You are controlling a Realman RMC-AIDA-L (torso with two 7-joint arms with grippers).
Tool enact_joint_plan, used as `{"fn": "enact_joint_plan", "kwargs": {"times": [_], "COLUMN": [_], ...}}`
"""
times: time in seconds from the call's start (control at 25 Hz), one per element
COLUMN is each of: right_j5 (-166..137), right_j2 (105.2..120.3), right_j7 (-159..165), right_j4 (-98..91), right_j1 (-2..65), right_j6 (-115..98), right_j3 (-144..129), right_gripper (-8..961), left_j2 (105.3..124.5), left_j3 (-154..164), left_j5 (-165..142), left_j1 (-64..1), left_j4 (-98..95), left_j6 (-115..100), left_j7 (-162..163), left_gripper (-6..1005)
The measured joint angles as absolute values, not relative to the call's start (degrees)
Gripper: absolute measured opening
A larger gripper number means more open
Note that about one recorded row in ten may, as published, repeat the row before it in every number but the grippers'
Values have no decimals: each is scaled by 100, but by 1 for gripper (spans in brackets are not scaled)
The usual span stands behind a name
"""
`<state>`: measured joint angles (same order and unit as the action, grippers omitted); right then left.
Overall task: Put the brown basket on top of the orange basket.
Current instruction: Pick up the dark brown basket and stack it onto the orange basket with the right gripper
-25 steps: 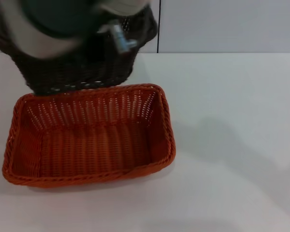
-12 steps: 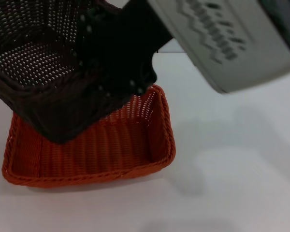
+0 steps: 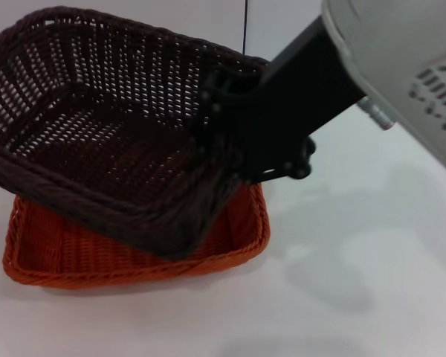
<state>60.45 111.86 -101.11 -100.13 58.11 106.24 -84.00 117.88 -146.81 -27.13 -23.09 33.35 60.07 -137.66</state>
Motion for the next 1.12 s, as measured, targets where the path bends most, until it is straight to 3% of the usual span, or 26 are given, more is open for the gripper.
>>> {"fn": "enact_joint_plan", "kwargs": {"times": [0.24, 0.48, 0.84, 1.0, 1.12], "right_j5": [5926, 6055, 5981, 5809, 5528], "right_j2": [11043, 10728, 10430, 10401, 10505], "right_j7": [-11050, -12022, -13112, -13453, -13576], "right_j4": [-9536, -8636, -8154, -7863, -7772], "right_j1": [5694, 5823, 5894, 6029, 6079], "right_j6": [10728, 10761, 10766, 10765, 10748], "right_j3": [-8254, -8294, -8552, -8614, -8548], "right_gripper": [188, 188, 187, 187, 187], "left_j2": [11788, 11795, 11807, 11813, 11812], "left_j3": [-14707, -14745, -14736, -14736, -14740], "left_j5": [-2716, -2713, -2572, -2568, -2567], "left_j1": [-2355, -2393, -2409, -2417, -2426], "left_j4": [3195, 2945, 2657, 2562, 2476], "left_j6": [6157, 6350, 6641, 6683, 6775], "left_j7": [-13757, -13775, -13817, -13817, -13819], "left_gripper": [450, 450, 450, 450, 450]}}
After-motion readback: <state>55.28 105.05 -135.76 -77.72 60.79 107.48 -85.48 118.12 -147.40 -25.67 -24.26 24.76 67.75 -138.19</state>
